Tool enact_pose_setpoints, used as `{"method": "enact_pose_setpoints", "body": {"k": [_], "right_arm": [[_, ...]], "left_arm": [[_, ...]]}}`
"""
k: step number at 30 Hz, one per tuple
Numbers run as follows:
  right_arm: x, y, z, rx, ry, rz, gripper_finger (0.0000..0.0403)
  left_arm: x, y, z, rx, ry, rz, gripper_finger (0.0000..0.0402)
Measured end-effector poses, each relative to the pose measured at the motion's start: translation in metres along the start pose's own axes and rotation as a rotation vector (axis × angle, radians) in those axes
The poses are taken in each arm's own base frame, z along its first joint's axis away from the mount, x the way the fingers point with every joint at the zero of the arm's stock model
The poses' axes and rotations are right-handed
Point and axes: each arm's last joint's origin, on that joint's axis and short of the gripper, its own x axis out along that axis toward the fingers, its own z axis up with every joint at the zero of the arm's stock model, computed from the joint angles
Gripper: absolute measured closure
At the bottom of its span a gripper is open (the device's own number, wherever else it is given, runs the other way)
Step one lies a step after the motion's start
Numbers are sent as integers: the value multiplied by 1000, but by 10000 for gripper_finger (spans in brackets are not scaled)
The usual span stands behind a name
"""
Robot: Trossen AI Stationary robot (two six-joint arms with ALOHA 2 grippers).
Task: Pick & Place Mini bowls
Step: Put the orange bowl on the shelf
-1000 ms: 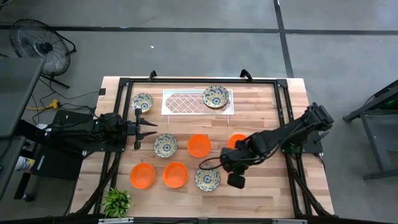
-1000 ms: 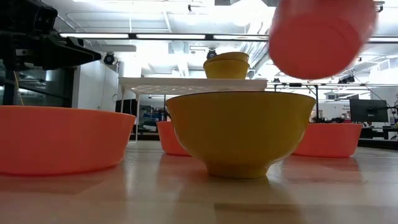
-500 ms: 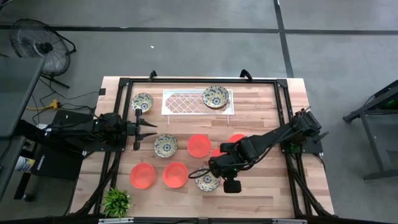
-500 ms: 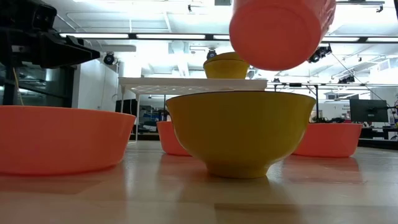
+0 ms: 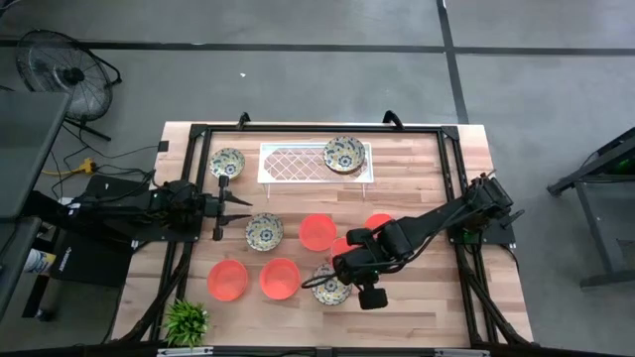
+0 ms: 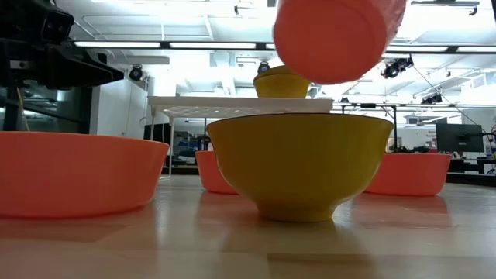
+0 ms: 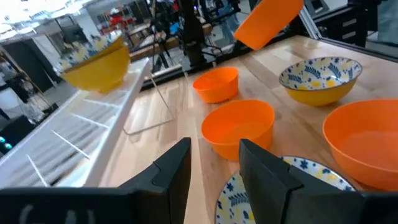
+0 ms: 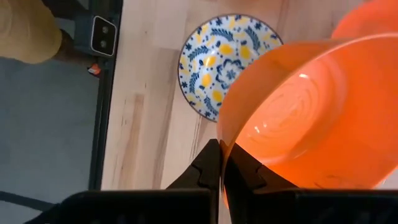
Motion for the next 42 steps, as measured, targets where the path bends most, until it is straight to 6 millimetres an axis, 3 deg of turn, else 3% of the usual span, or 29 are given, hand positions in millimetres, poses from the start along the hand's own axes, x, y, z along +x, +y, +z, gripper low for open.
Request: {"method": "enact_pose_setpoints", "body": {"k": [8,13,24,42], "right_arm": [[3,1,3,-108,-26,-4,403],[18,0,6,-158,12,-5,403],[26,-3,7,-204,25,-88,403],[26,4,1,-367,84,-6,403]], "left_arm": [[10,-1,-2,-101,42,-58,271],[17,0,4,-140,97,-118,271],[39,8,24,-82,198,-169,271],[98,23,59,207,467,-363,271]]}}
